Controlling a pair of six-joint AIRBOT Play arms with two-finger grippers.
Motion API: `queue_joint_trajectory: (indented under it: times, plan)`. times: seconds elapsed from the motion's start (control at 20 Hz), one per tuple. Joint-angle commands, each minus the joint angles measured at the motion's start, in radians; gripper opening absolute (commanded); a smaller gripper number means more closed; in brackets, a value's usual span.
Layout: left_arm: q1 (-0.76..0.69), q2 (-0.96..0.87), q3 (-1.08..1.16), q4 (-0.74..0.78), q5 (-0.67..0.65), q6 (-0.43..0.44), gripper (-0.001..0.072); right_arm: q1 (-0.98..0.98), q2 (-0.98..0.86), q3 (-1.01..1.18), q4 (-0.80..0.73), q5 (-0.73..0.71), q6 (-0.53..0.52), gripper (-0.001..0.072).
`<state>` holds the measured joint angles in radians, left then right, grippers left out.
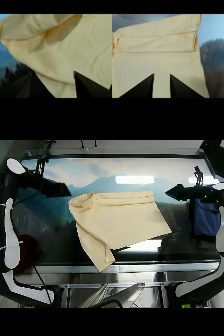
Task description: Fold the shirts.
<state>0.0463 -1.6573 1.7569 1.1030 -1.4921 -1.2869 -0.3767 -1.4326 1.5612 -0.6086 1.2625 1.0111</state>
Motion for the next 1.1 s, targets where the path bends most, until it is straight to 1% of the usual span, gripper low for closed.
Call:
queue_joint_trajectory:
  times: [0.0, 0.1, 0.2, 0.25, 0.3, 0.4, 0.6, 0.75, 0.8, 0.85, 0.9, 0.95, 1.0, 1.05]
  plan:
    - [0.031, 0.075, -0.299, -0.004, -0.05, -0.03, 0.0512, -0.021, 0.064, -0.101, -0.141, 0.038, 0.006, 0.0244]
    - [0.031, 0.108, -0.484, -0.006, 0.02, -0.015, 0.0512, -0.021, 0.076, -0.14, -0.151, 0.025, -0.009, 0.0243]
    - [0.026, 0.115, -0.605, -0.011, 0.099, 0.001, 0.0512, -0.021, 0.076, -0.145, -0.151, 0.025, -0.013, 0.0243]
    - [0.025, 0.109, -0.639, -0.04, 0.121, 0.023, 0.0512, -0.02, 0.076, -0.145, -0.147, 0.026, -0.016, 0.0243]
    - [0.025, 0.099, -0.668, -0.102, 0.141, 0.061, 0.0512, -0.02, 0.076, -0.145, -0.147, 0.026, -0.016, 0.0243]
    - [0.024, 0.073, -0.709, -0.206, 0.174, 0.12, 0.0512, -0.02, 0.076, -0.145, -0.147, 0.03, -0.016, 0.0243]
    - [-0.011, -0.007, -0.711, -0.213, 0.214, 0.12, 0.0511, -0.02, 0.076, -0.145, -0.147, 0.037, -0.016, 0.0243]
    - [-0.051, -0.031, -0.71, -0.214, 0.25, 0.127, 0.051, -0.02, 0.076, -0.145, -0.148, 0.041, -0.016, 0.0243]
    - [-0.058, -0.03, -0.706, -0.213, 0.26, 0.128, 0.0389, -0.02, 0.076, -0.145, -0.148, 0.045, -0.016, 0.0243]
    - [-0.061, -0.03, -0.695, -0.212, 0.259, 0.142, 0.0221, -0.02, 0.076, -0.145, -0.148, 0.048, -0.016, 0.0243]
    - [-0.061, -0.03, -0.679, -0.213, 0.251, 0.145, 0.0099, -0.02, 0.076, -0.145, -0.148, 0.048, -0.016, 0.0243]
    - [-0.061, -0.03, -0.662, -0.213, 0.237, 0.145, 0.0028, -0.021, 0.076, -0.145, -0.148, 0.048, -0.016, 0.0243]
    - [-0.06, -0.03, -0.645, -0.212, 0.218, 0.144, 0.0013, -0.021, 0.076, -0.145, -0.156, 0.048, -0.016, 0.0243]
    - [-0.06, -0.03, -0.629, -0.209, 0.192, 0.144, 0.0013, -0.022, 0.076, -0.145, -0.177, 0.048, -0.016, 0.0243]
